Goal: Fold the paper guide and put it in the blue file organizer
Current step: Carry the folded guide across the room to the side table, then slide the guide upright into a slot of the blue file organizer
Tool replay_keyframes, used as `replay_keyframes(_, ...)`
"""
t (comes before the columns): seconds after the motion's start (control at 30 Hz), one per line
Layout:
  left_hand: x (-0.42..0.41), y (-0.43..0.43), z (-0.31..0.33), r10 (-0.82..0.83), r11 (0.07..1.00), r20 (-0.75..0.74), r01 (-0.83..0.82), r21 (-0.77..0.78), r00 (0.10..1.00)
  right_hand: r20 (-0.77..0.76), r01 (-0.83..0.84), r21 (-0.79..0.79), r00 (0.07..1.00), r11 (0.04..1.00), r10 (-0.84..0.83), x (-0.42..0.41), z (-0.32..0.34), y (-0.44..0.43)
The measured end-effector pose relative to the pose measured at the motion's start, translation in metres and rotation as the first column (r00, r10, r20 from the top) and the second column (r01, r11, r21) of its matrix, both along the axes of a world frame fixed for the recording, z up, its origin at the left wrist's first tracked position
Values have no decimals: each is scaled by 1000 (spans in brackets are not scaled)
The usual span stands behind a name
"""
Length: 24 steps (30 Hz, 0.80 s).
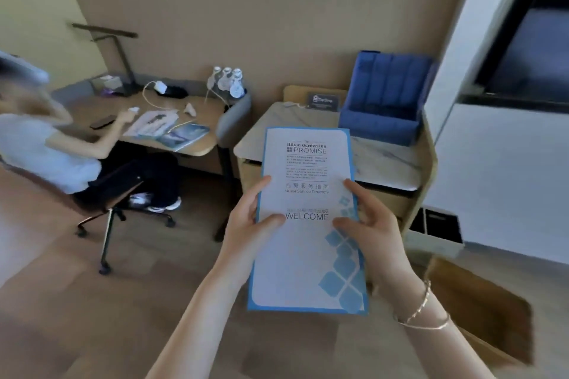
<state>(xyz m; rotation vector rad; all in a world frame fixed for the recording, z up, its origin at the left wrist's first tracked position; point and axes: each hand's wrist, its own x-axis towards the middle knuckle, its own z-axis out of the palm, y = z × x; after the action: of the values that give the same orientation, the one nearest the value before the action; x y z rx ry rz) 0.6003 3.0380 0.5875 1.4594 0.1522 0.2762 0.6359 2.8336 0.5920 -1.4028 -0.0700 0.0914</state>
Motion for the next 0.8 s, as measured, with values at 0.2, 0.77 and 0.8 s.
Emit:
replay_keyframes(0.2, 74, -41, -12, -242, 970, -26, 241, -33, 970, -5, 251, -39, 968, 967, -251, 21, 0, -41)
replay_keyframes(0.77, 381, -118, -21, -334, 940, -61, 337, 52, 941, -32, 352, 15, 936, 936, -352, 308, -28, -119)
replay_keyframes(0.8, 402, -122, -20, -329, 942, -58, 332, 52, 943, -29, 345, 8, 938, 938, -345, 330, -26, -123)
